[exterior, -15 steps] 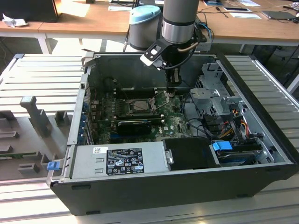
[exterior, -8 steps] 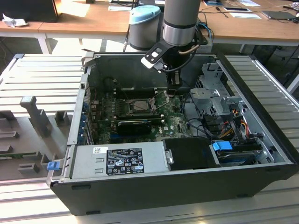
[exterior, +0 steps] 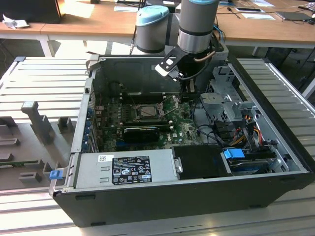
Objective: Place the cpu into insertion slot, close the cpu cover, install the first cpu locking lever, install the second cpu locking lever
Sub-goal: 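Close the cpu cover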
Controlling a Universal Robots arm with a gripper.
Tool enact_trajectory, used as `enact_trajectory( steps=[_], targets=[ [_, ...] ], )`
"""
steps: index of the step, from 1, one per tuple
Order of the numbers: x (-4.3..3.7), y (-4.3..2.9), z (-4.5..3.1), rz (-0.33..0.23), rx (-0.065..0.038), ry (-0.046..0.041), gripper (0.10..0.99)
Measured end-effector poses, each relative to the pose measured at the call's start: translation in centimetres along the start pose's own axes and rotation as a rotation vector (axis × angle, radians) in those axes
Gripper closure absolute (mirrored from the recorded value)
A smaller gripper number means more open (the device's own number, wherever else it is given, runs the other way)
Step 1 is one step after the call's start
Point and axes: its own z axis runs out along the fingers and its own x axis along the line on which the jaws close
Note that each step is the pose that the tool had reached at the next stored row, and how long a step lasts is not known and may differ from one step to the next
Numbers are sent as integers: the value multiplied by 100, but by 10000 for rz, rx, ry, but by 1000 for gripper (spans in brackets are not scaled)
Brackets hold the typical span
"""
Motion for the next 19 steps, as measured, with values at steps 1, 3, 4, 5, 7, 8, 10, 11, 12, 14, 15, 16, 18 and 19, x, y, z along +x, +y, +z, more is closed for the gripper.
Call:
enact_trajectory(
  steps=[1,3,4,5,7,8,10,11,12,14,15,16,18,19],
  targets=[
    [-1,0,15,-1,102,-5,980],
    [-1,1,10,12,501,-10,980],
    [0,2,-1,13,577,-12,980],
    [0,2,-15,16,631,-11,980],
    [-1,-27,-19,16,631,-11,980],
    [-1,-43,-20,16,631,-11,980],
    [-1,-54,-21,16,632,-11,980],
    [-1,-60,-21,16,631,-10,980],
    [-1,-64,-21,15,631,-11,980],
    [-1,-86,-22,15,631,-11,980],
    [-2,-107,-24,16,631,-11,980],
    [-2,-127,-25,15,623,-9,980],
    [-3,-191,-29,12,582,-10,980],
    [-4,-230,-32,14,565,-10,980]
  ],
)
